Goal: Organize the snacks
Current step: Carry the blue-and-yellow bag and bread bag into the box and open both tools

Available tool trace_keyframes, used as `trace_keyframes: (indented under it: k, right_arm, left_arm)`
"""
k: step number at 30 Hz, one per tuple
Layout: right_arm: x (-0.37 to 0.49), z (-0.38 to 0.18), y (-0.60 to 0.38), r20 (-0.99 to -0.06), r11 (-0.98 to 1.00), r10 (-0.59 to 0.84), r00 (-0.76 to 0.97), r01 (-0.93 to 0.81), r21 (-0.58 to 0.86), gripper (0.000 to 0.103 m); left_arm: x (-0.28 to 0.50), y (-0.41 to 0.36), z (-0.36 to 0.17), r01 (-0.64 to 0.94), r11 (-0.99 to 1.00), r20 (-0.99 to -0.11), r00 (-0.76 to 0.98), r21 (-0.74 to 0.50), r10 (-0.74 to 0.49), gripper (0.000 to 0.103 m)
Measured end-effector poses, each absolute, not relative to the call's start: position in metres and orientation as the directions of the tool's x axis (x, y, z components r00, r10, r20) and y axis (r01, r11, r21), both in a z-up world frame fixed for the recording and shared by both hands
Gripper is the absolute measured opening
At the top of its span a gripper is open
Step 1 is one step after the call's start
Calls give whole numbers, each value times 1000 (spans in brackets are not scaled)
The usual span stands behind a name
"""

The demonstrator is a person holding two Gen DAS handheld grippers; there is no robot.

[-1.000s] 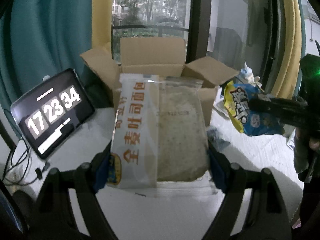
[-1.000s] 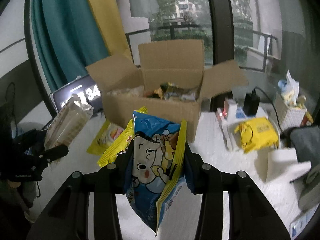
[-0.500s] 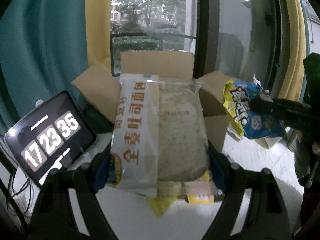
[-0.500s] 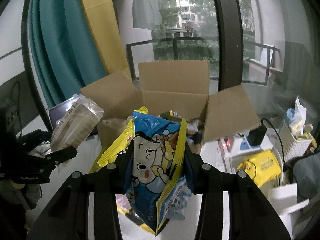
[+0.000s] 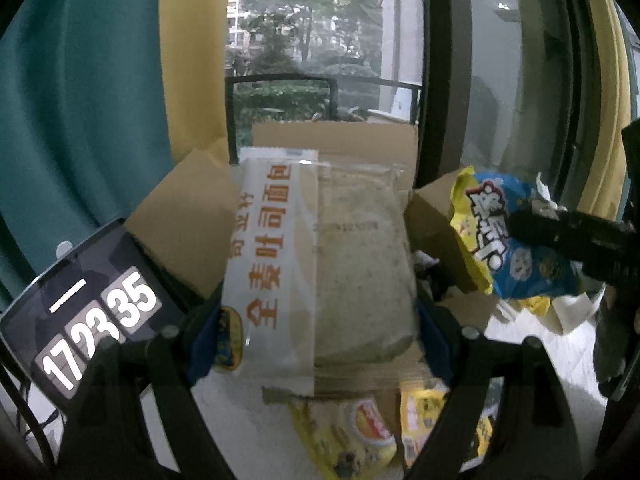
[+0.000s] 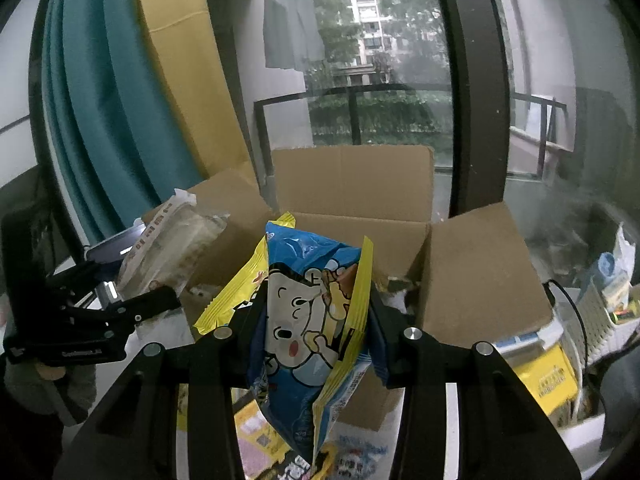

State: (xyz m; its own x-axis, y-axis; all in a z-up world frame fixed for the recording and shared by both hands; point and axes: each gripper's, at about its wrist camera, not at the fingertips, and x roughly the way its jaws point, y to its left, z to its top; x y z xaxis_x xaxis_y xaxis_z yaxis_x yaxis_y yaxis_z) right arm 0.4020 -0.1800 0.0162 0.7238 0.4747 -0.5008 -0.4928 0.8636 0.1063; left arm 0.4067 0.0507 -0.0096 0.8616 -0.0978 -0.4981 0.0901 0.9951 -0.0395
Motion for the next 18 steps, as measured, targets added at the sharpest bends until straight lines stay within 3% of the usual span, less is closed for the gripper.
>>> trace_keyframes:
  k: [11, 18]
  right_arm:
    - [438, 8, -163, -502, 861, 482, 718, -496, 116, 45]
    - [462, -6, -150, -534, 869, 464, 707, -480, 119, 45]
  left_arm:
    - [463, 48, -18, 30, 996, -503, 861, -85, -69, 83]
    - [504, 50, -28, 31, 995, -554, 829, -91, -76, 84]
